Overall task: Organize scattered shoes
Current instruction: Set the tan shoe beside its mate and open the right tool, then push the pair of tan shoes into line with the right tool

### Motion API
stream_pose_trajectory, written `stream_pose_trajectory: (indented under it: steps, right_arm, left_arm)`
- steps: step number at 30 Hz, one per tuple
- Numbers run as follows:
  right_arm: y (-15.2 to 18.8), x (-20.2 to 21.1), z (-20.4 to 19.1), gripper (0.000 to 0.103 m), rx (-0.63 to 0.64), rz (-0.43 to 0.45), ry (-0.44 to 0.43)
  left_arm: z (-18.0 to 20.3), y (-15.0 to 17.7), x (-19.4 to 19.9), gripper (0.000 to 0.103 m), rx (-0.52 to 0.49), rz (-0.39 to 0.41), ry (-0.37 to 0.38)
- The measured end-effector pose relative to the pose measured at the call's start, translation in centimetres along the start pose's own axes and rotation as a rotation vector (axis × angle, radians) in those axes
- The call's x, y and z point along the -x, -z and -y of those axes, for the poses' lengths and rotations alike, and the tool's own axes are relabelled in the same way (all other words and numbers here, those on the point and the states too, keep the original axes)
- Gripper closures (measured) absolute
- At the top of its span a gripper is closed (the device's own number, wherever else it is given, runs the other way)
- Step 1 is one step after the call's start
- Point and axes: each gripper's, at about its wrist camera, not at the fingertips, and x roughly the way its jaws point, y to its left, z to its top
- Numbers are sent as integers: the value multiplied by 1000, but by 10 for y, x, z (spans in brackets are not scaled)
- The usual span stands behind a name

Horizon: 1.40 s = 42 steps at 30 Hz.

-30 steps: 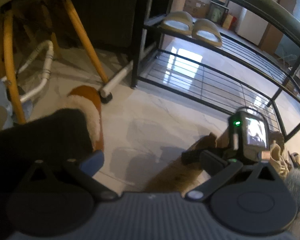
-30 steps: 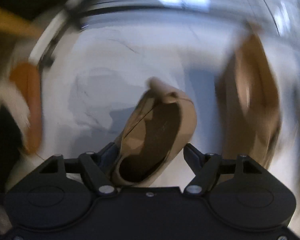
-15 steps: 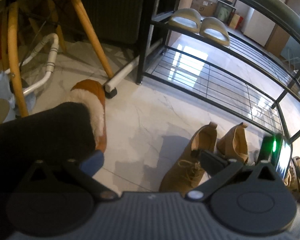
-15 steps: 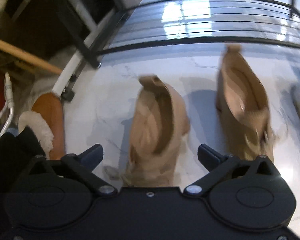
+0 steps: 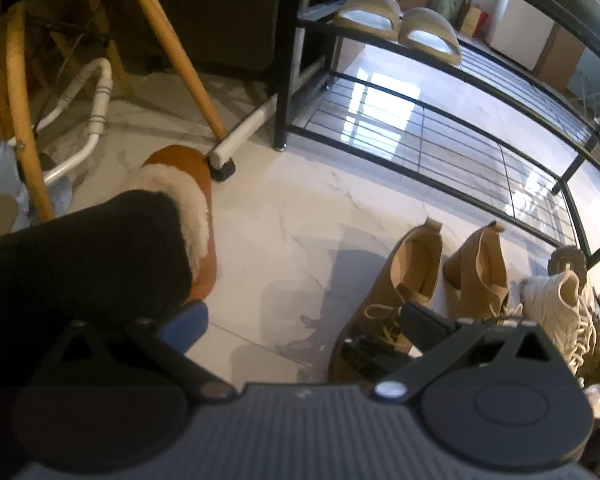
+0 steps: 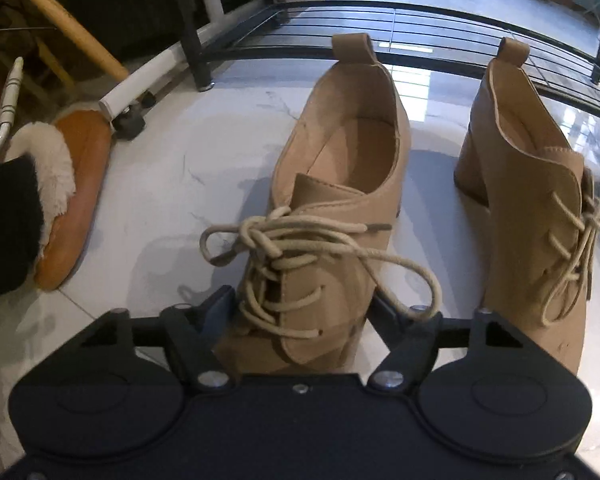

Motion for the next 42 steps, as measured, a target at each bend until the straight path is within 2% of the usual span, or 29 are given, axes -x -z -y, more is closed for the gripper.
stream_pose_trajectory:
  steps: [6,9,11,14,17,18,21,23,24,27,30,35,41,42]
  right_arm:
    - [-20,2,40,34,29,2,44]
    - [-26,3,54,34,58,-16,22]
    - [-29,5,61,31,78,-32,12]
    - [-32,15,73,26,7,-27,-45]
    - [-35,47,99,21,-141,65,-171]
    - [-35,58,107,16,-169,103,-185]
    - [-34,84,127,15,-172,219,-108]
    - [-38,90,135,32,-129,243,-58]
    - [-42,91,137,48,-103,244,-43]
    - [-58,83,137,58,-66,240,-8]
    - [-70,68,133,56,-61,236,0]
    - [-83,37,123,51,-63,188,-6]
    - [-88,6,116,51,-64,143,16]
    - [-88,1,116,47,-67,134,21]
  left_arm:
    - [0,1,-2,1,0,-10,1]
    - [3,1,-4,1,-6,-22,6]
    - [5,1,-5,1,-11,-27,10]
    - [6,2,-7,1,-17,-34,14]
    - [7,3,-9,1,-16,-47,10]
    - [7,3,-10,1,-16,-51,9]
    - [8,5,-13,1,-21,-62,7]
    - [11,6,-13,1,-30,-65,8]
    - [13,6,-13,1,-39,-65,9]
    - [17,7,-13,1,-51,-61,9]
    - [18,8,-14,1,-69,-53,-5]
    - [18,10,-20,1,-74,-88,-10]
    - [19,10,-20,1,-72,-96,3]
    - [19,10,-21,1,-70,-102,5]
